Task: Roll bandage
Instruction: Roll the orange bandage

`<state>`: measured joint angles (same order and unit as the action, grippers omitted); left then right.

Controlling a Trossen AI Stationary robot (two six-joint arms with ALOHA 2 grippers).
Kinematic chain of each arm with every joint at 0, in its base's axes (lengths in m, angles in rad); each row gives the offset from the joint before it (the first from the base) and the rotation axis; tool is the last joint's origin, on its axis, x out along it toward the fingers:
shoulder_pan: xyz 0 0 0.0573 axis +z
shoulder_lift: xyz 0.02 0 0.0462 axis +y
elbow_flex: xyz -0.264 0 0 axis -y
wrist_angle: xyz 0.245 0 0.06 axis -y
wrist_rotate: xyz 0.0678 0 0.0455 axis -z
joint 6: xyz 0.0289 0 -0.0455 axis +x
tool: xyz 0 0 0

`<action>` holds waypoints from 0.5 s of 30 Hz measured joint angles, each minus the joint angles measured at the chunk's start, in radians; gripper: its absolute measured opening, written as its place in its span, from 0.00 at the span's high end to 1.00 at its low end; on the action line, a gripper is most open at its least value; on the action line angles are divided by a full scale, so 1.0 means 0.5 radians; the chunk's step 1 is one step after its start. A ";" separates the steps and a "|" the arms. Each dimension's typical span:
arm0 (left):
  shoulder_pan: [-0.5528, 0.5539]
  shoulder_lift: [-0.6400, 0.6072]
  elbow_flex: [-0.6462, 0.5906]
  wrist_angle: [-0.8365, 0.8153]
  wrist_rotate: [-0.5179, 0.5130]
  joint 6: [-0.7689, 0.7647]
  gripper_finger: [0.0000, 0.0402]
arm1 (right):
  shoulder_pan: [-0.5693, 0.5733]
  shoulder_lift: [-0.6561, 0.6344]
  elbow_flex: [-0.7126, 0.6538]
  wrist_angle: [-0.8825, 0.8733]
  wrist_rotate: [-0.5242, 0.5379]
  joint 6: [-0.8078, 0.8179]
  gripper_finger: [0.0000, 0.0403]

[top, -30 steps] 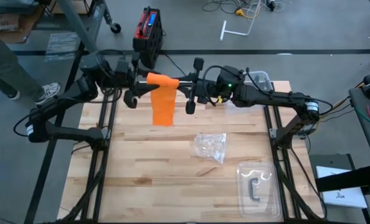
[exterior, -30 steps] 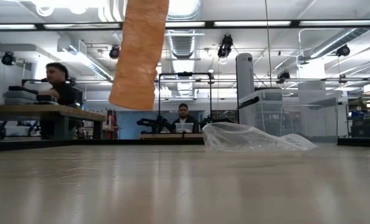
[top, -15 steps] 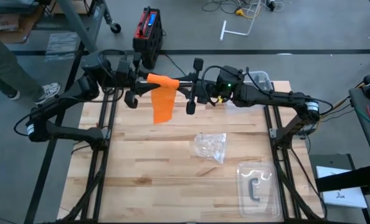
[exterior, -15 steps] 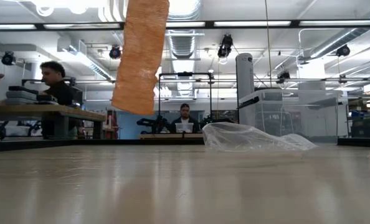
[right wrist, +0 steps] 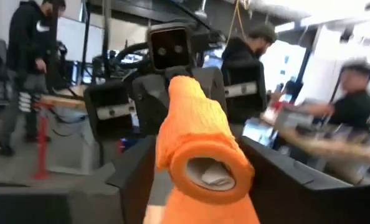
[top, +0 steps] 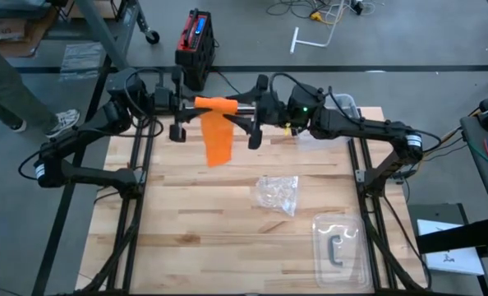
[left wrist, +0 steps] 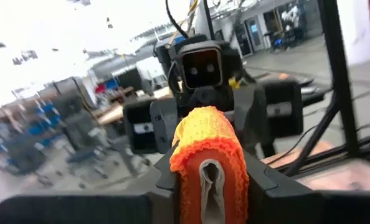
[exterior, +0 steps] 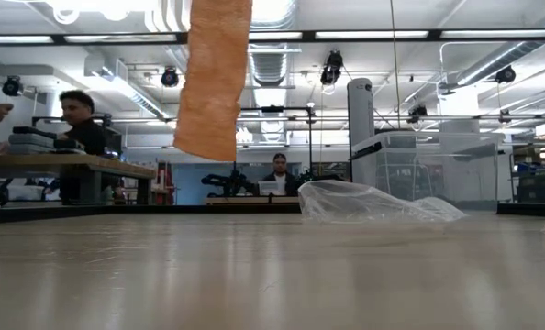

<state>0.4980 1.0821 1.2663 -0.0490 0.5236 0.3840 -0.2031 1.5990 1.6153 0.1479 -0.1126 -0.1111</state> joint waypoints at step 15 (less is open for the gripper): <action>-0.009 0.006 -0.001 0.016 -0.020 0.278 0.80 | -0.109 0.010 0.098 -0.179 -0.230 -0.105 0.36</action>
<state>0.4934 1.0851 1.2659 -0.0412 0.5137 0.5229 -0.2577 1.6039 1.6642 0.0583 -0.2275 -0.1637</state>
